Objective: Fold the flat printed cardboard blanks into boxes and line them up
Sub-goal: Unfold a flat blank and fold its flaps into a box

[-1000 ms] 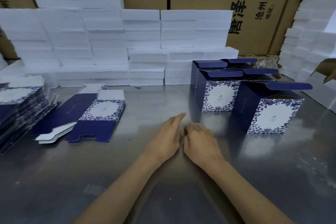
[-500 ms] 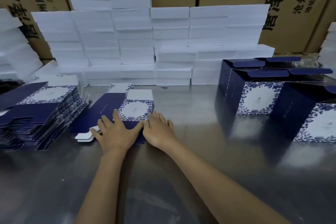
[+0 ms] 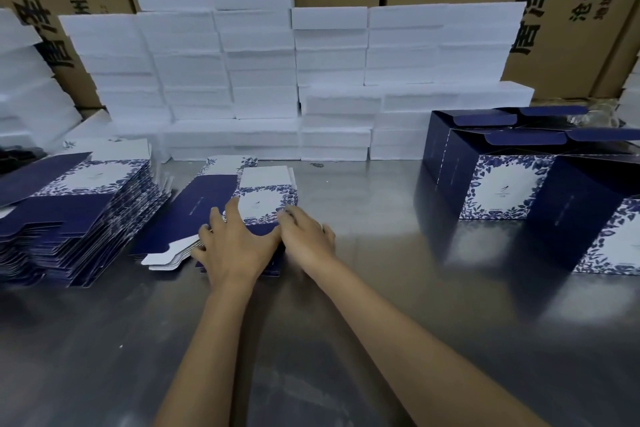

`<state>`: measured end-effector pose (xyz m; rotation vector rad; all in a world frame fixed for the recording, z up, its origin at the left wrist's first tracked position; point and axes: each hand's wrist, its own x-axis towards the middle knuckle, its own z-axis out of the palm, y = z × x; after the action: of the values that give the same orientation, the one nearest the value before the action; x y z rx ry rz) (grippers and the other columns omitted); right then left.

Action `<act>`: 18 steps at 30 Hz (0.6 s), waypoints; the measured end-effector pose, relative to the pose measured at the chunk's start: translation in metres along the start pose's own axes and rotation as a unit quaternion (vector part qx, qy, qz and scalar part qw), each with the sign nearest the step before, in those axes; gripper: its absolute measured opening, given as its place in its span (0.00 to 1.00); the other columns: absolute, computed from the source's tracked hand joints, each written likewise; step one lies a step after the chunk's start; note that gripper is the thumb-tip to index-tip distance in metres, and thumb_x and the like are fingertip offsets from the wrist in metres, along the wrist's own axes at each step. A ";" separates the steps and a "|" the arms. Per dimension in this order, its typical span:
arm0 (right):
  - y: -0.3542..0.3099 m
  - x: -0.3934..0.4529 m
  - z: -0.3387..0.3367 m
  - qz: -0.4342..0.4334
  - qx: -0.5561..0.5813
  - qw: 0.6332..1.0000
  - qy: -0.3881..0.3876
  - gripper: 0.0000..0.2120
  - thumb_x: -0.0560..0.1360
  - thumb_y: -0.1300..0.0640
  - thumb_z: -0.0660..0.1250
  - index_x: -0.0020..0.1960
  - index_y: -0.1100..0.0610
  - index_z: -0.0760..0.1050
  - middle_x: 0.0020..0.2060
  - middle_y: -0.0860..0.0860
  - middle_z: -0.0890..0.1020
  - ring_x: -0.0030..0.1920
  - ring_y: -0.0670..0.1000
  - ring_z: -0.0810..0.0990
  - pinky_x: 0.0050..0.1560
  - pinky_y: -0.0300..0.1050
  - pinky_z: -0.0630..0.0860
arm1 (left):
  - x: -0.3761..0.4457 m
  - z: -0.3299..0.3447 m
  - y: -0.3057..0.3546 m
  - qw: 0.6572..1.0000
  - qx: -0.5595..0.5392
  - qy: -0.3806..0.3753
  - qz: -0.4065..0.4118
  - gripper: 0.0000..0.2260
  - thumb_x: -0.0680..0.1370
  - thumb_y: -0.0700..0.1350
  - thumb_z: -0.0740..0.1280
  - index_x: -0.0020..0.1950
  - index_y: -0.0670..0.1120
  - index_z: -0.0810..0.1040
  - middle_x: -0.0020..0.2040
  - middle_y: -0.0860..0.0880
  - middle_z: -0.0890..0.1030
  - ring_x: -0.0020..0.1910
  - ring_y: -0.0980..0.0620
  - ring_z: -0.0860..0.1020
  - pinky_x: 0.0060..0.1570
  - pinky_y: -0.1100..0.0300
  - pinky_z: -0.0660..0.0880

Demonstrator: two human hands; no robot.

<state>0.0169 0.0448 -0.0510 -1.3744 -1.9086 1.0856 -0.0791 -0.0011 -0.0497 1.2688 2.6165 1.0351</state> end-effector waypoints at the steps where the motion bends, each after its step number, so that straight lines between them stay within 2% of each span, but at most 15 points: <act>1: -0.001 0.000 -0.002 0.009 0.032 0.999 0.008 0.21 0.84 0.44 0.52 0.71 0.49 0.71 0.70 0.49 0.76 0.74 0.50 0.67 0.79 0.53 0.50 | -0.001 -0.001 0.002 1.000 -0.008 0.018 0.000 0.40 0.71 0.67 0.68 0.78 0.52 0.61 0.79 0.46 0.62 0.76 0.39 0.60 0.69 0.37 0.56; 2: -0.001 0.000 -0.005 0.017 0.080 0.997 0.008 0.20 0.83 0.43 0.53 0.67 0.51 0.75 0.66 0.50 0.79 0.70 0.52 0.71 0.76 0.53 0.58 | -0.002 -0.003 0.004 0.999 -0.012 0.041 0.004 0.40 0.70 0.66 0.69 0.77 0.52 0.62 0.78 0.46 0.63 0.75 0.39 0.62 0.69 0.37 0.57; 4: -0.005 -0.002 -0.009 0.020 0.191 0.981 -0.017 0.18 0.83 0.44 0.57 0.54 0.55 0.79 0.54 0.51 0.82 0.57 0.53 0.78 0.63 0.48 0.72 | -0.005 -0.005 0.009 0.995 -0.002 0.098 0.031 0.38 0.71 0.65 0.69 0.76 0.50 0.64 0.76 0.45 0.67 0.73 0.39 0.65 0.68 0.37 0.58; 5: -0.008 -0.003 -0.011 0.017 0.225 0.974 -0.030 0.16 0.83 0.45 0.58 0.48 0.54 0.78 0.47 0.50 0.82 0.50 0.51 0.79 0.54 0.45 0.73 | -0.007 -0.006 0.012 0.990 0.008 0.127 0.053 0.36 0.72 0.64 0.69 0.75 0.49 0.65 0.75 0.45 0.69 0.72 0.39 0.66 0.67 0.37 0.59; 6: -0.013 -0.003 -0.012 0.018 0.252 0.967 -0.039 0.14 0.83 0.47 0.59 0.45 0.52 0.78 0.44 0.48 0.81 0.48 0.49 0.79 0.50 0.43 0.73 | -0.009 -0.007 0.016 0.985 0.014 0.153 0.075 0.35 0.73 0.62 0.69 0.74 0.49 0.66 0.74 0.44 0.70 0.71 0.39 0.67 0.66 0.37 0.60; 8: -0.023 -0.003 -0.015 0.028 0.330 0.942 -0.050 0.10 0.81 0.49 0.63 0.45 0.50 0.79 0.41 0.46 0.83 0.47 0.47 0.81 0.51 0.42 0.75 | -0.014 -0.009 0.023 0.975 0.011 0.191 0.110 0.31 0.74 0.59 0.69 0.73 0.48 0.66 0.72 0.45 0.72 0.69 0.39 0.69 0.64 0.38 0.62; 12: -0.031 -0.006 -0.031 0.067 0.470 0.876 -0.077 0.07 0.80 0.55 0.67 0.54 0.57 0.80 0.38 0.49 0.86 0.40 0.47 0.84 0.46 0.42 0.80 | -0.026 -0.012 0.036 0.954 0.008 0.246 0.170 0.30 0.73 0.57 0.69 0.72 0.48 0.68 0.71 0.44 0.73 0.67 0.38 0.70 0.62 0.37 0.64; 13: -0.031 -0.008 -0.038 0.070 0.483 0.869 -0.079 0.07 0.81 0.56 0.66 0.54 0.58 0.79 0.39 0.50 0.86 0.40 0.47 0.84 0.45 0.41 0.80 | -0.031 -0.012 0.040 0.948 0.021 0.255 0.187 0.30 0.72 0.58 0.69 0.72 0.48 0.68 0.70 0.43 0.72 0.66 0.38 0.70 0.62 0.37 0.64; 14: -0.031 -0.011 -0.045 0.072 0.491 0.865 -0.078 0.08 0.81 0.58 0.65 0.56 0.60 0.79 0.43 0.52 0.87 0.44 0.49 0.84 0.48 0.42 0.81 | -0.036 -0.011 0.045 0.942 0.039 0.263 0.203 0.31 0.72 0.58 0.69 0.71 0.48 0.68 0.70 0.43 0.72 0.67 0.39 0.70 0.62 0.37 0.64; 16: -0.028 -0.018 -0.061 0.070 0.503 0.858 -0.072 0.15 0.82 0.60 0.63 0.66 0.64 0.76 0.59 0.59 0.83 0.59 0.56 0.82 0.63 0.49 0.78 | -0.047 -0.008 0.054 0.932 0.079 0.270 0.230 0.31 0.72 0.60 0.68 0.72 0.50 0.67 0.70 0.43 0.72 0.67 0.41 0.69 0.63 0.36 0.62; 18: -0.020 -0.024 -0.078 0.046 0.511 0.856 -0.059 0.17 0.83 0.62 0.60 0.70 0.62 0.73 0.66 0.61 0.80 0.67 0.59 0.78 0.71 0.53 0.73 | -0.060 -0.004 0.064 0.930 0.091 0.251 0.252 0.31 0.72 0.61 0.69 0.72 0.50 0.68 0.71 0.43 0.72 0.68 0.41 0.69 0.64 0.36 0.63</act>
<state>0.0772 0.0418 0.0084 -0.7653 -0.9808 1.8684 0.0031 -0.0182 -0.0223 2.0376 2.8629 1.3650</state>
